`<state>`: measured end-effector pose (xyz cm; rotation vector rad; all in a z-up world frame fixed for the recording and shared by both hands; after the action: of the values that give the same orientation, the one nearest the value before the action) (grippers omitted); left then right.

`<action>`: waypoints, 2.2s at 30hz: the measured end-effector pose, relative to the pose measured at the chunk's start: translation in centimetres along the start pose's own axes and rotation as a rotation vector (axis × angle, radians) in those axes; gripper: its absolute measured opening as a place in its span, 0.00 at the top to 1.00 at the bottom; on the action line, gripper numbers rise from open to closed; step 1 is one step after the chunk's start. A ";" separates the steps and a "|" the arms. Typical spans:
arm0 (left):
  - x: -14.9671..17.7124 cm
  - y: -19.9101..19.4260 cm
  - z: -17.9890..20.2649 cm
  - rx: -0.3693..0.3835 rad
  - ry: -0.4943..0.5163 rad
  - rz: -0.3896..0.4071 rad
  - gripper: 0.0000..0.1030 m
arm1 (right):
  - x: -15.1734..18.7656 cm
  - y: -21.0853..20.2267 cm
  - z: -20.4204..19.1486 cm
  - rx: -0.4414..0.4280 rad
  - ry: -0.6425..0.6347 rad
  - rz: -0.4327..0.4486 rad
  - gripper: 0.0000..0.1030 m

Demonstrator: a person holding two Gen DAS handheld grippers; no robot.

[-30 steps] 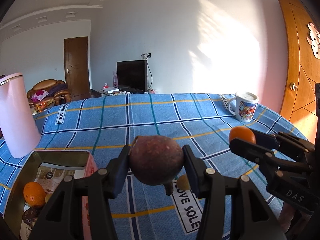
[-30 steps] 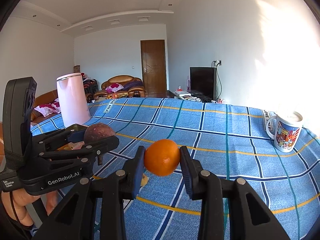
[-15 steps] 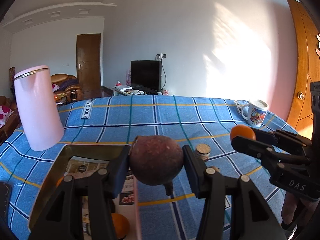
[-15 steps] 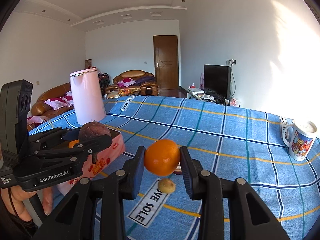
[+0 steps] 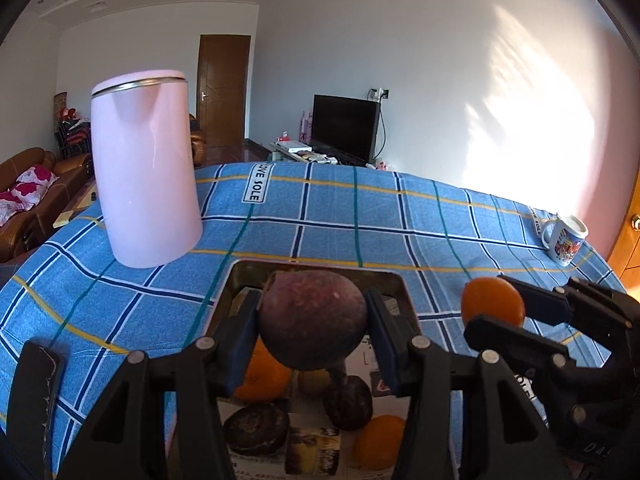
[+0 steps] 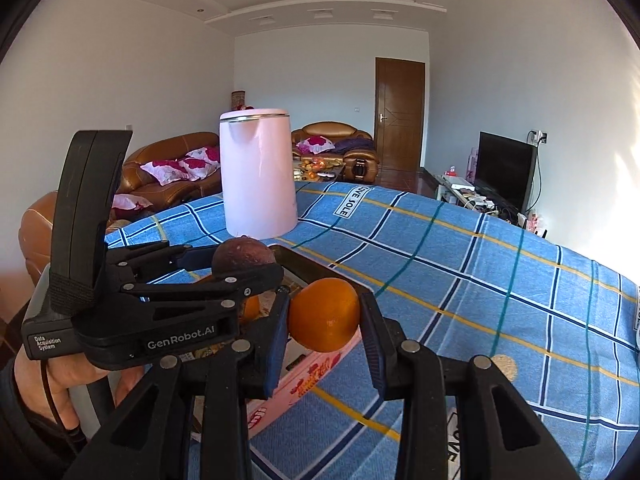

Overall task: Organize fruits
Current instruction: 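Lift and carry the purple fruit and small orange over the tin box, then open both tools to drop the purple fruit and orange into the tin, then grasp a round cake slice with the left tool while the right tool grasps the yellow-brown fruit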

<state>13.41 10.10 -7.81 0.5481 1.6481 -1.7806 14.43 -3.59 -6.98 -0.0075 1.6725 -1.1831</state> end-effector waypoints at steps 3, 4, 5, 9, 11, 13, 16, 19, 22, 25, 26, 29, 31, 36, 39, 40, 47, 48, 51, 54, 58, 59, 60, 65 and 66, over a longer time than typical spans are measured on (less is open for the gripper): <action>0.1 0.6 -1.0 0.001 -0.017 -0.022 0.48 | 0.1 1.8 -1.0 -0.016 -0.014 -0.037 0.65; 0.1 0.8 -1.2 0.009 -0.021 -0.030 0.48 | 0.1 2.4 -1.3 -0.019 -0.018 -0.047 0.65; 0.1 1.0 -1.3 0.010 -0.020 -0.039 0.48 | 0.1 2.9 -1.5 -0.022 -0.021 -0.056 0.65; 0.2 1.7 -1.2 0.007 -0.010 -0.072 0.48 | 0.4 4.8 -1.7 -0.024 -0.025 -0.102 0.64; 0.1 1.7 -1.0 0.007 -0.005 -0.071 0.48 | 0.6 5.3 -1.7 -0.025 -0.028 -0.118 0.64; 0.1 1.8 -1.0 -0.002 -0.002 -0.080 0.48 | 0.8 5.8 -1.7 -0.023 -0.031 -0.136 0.64; 0.1 1.8 -1.1 -0.003 -0.006 -0.084 0.48 | 0.8 6.2 -1.9 -0.029 -0.031 -0.140 0.64; -0.1 1.3 -1.3 -0.013 -0.014 -0.058 0.41 | 0.8 5.9 -1.9 -0.042 -0.020 -0.138 0.63; -0.2 0.5 -1.4 -0.014 -0.019 -0.037 0.33 | 0.9 5.1 -1.6 -0.035 -0.007 -0.116 0.49; -0.4 -0.2 -1.3 -0.011 -0.017 -0.017 0.27 | 1.5 3.4 -0.7 -0.010 -0.008 -0.096 0.48; -0.4 -0.4 -1.3 -0.016 -0.019 -0.010 0.22 | 1.8 2.7 0.0 0.007 -0.006 -0.092 0.48; -0.5 -0.5 -1.2 -0.009 -0.031 -0.003 0.20 | 3.0 0.9 3.0 0.047 0.041 -0.090 0.47; -0.5 -0.6 -0.7 -0.003 -0.025 -0.001 0.20 | 3.9 0.0 5.3 0.084 0.077 -0.104 0.46; -0.6 -1.2 1.6 0.019 0.005 0.018 0.16 | 6.0 -1.2 10.5 0.156 0.182 -0.150 0.46; -0.6 -1.3 3.4 0.025 0.038 0.021 0.15 | 7.1 -0.9 11.4 0.162 0.200 -0.186 0.46; -0.5 -1.3 4.0 0.030 0.051 0.019 0.15 | 7.4 -0.7 11.4 0.162 0.199 -0.202 0.46; -0.5 -1.1 7.4 0.047 0.123 0.008 0.15 | 7.8 1.3 11.5 0.143 0.193 -0.281 0.46; -0.5 -1.1 7.7 0.045 0.132 0.009 0.14 | 7.8 1.8 11.6 0.139 0.190 -0.302 0.46; -0.7 -0.9 8.6 0.041 0.148 0.008 0.12 | 8.1 3.3 11.4 0.116 0.181 -0.355 0.53; -0.9 -0.5 9.5 0.041 0.165 0.004 0.12 | 8.4 3.7 11.8 0.095 0.198 -0.372 0.71; -1.1 0.5 11.5 0.058 0.194 -0.019 0.12 | 8.5 2.6 12.5 0.111 0.207 -0.344 0.71; -1.1 0.8 12.2 0.067 0.205 -0.028 0.12 | 8.5 2.3 13.1 0.115 0.225 -0.335 0.71; -1.1 1.2 13.0 0.074 0.215 -0.039 0.12 | 8.6 2.0 13.8 0.125 0.244 -0.327 0.71; -0.8 3.8 16.3 0.117 0.248 -0.115 0.12 | 9.2 0.3 18.5 0.225 0.352 -0.295 0.71; -0.8 4.6 17.0 0.131 0.247 -0.139 0.13 | 9.4 0.1 19.4 0.236 0.374 -0.290 0.71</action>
<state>19.18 -6.51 -8.44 0.7552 1.7795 -1.9986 24.22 -21.68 -13.28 0.1294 1.8855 -1.6780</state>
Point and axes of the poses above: each gripper's, at about its wrist camera, not at the fingertips, and y roughly the way its jaws point, z to its right, x to its underside, the point moved 6 cm from there along y, roughly the way its jaws point, and after that the axes turned 14 degrees about -z, right-handed, at the moved point
